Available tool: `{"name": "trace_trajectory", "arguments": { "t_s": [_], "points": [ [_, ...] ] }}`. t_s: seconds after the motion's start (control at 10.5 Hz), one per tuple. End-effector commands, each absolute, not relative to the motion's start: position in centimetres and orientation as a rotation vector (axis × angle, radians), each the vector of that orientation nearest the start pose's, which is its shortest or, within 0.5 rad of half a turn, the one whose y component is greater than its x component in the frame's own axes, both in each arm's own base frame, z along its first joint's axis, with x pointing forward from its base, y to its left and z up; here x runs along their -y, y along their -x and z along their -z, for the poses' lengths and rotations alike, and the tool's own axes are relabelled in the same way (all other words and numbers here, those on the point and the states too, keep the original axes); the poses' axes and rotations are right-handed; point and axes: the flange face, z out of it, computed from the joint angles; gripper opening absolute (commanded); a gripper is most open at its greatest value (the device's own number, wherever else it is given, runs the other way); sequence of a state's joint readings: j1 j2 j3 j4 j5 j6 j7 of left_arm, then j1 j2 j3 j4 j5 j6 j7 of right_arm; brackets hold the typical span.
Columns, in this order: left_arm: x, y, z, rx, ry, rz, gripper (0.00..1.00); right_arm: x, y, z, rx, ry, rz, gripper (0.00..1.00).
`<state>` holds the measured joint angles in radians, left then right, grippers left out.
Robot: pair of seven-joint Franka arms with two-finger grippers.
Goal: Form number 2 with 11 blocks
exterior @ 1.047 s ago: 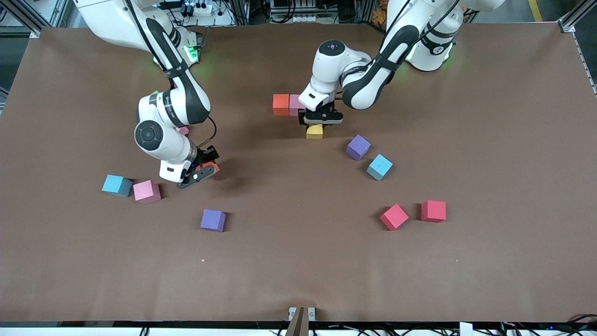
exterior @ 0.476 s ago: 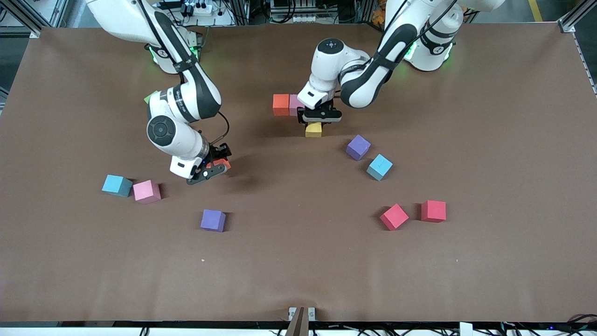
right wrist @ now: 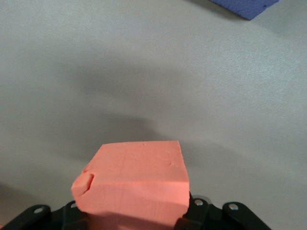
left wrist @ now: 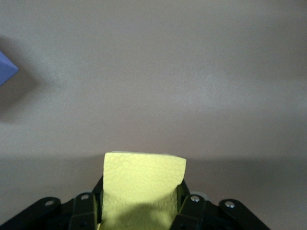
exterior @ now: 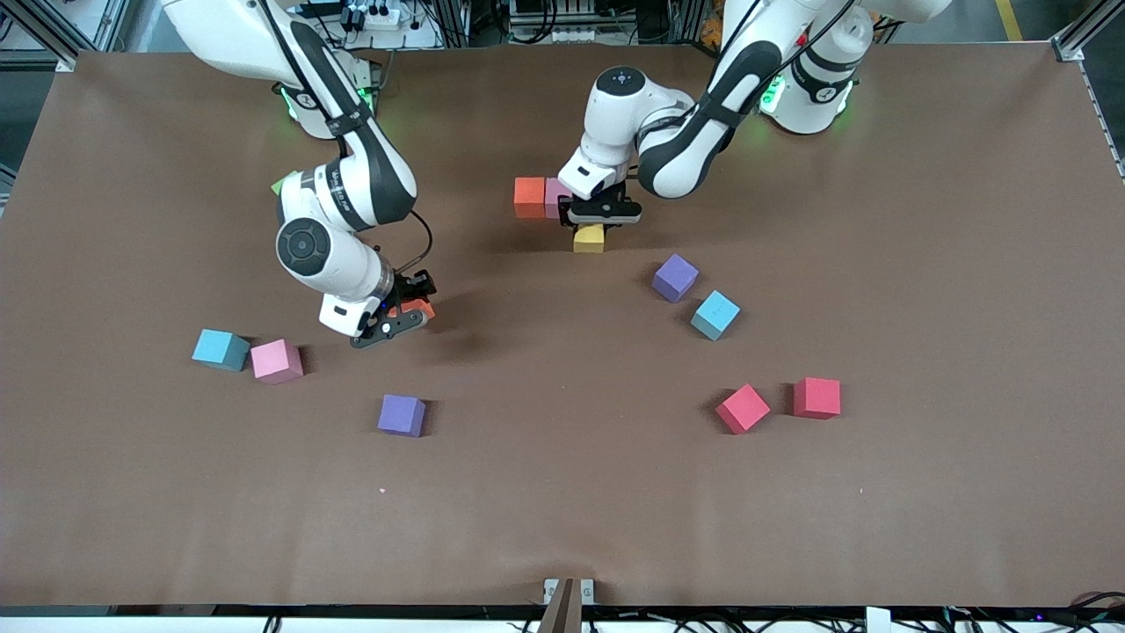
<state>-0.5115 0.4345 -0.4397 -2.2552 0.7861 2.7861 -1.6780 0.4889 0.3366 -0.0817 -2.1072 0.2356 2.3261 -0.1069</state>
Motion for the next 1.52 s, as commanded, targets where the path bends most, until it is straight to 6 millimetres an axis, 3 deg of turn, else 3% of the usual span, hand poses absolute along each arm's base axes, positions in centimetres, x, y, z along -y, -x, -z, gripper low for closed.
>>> {"name": "trace_trajectory", "arguments": {
  "t_s": [0.0,0.38,0.57,0.67,0.76,1.05,1.43],
  "points": [
    [45.2,-27.2,-19.7,0.098,3.25,0.322,0.17,-23.9,-51.4,-25.9,0.459,2.973,-0.2,0.22],
    [45.1,-27.0,-19.3,0.096,3.246,0.31,0.19,-26.9,-50.8,-26.6,0.294,3.003,-0.194,0.22],
    [45.3,-26.8,-19.3,0.093,3.248,0.308,0.3,-27.4,-50.8,-26.7,0.274,3.006,-0.19,0.22],
    [45.3,-27.0,-19.4,0.096,3.25,0.311,0.68,-27.3,-50.7,-26.7,0.274,3.006,-0.192,0.22],
    [45.5,-27.1,-19.7,0.094,3.255,0.317,1.0,-27.3,-50.7,-26.7,0.271,3.006,-0.192,0.22],
    [45.0,-28.5,-21.5,0.129,3.254,0.381,1.0,-27.7,-50.7,-26.8,0.233,3.009,-0.189,0.22],
    [44.1,-31.2,-25.4,0.214,3.252,0.494,1.0,-30.6,-50.4,-27.7,0.155,3.013,-0.167,0.22]
  ]
}}
